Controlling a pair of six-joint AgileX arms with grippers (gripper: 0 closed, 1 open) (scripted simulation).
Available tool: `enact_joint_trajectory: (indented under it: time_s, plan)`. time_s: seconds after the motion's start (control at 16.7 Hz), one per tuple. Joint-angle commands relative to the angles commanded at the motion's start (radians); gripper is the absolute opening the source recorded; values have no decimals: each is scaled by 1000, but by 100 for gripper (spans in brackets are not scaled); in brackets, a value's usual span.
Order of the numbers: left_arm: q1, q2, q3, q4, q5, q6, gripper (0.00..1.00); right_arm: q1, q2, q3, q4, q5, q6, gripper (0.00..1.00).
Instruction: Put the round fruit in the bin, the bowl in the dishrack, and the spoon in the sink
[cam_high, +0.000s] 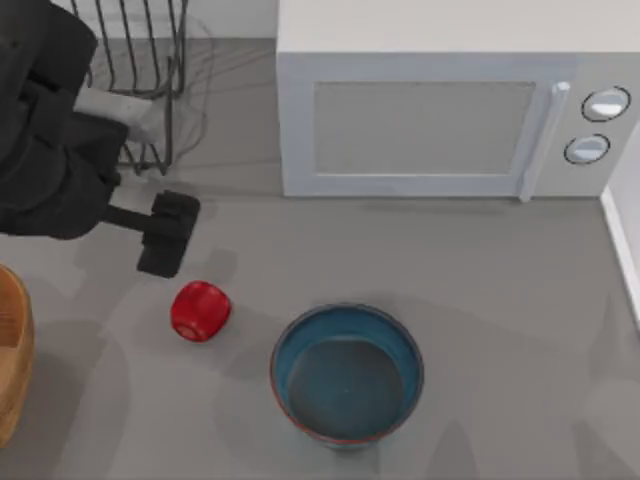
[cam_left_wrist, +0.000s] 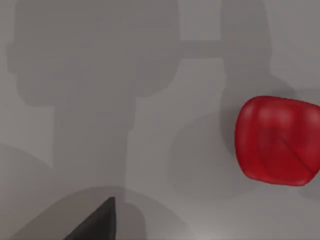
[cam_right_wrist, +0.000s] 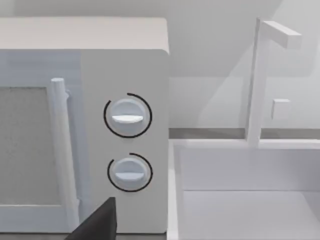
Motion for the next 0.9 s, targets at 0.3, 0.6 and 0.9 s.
enact_joint_trajectory:
  time_s: [0.3, 0.6, 0.9]
  plan:
    - [-69, 317, 234, -177, 12, 8, 100, 0, 0, 0, 0, 0, 0, 100]
    - [-102, 476, 346, -265, 18, 11, 100, 0, 0, 0, 0, 0, 0, 100]
    - [-99, 479, 347, -268, 18, 11, 100, 0, 0, 0, 0, 0, 0, 100]
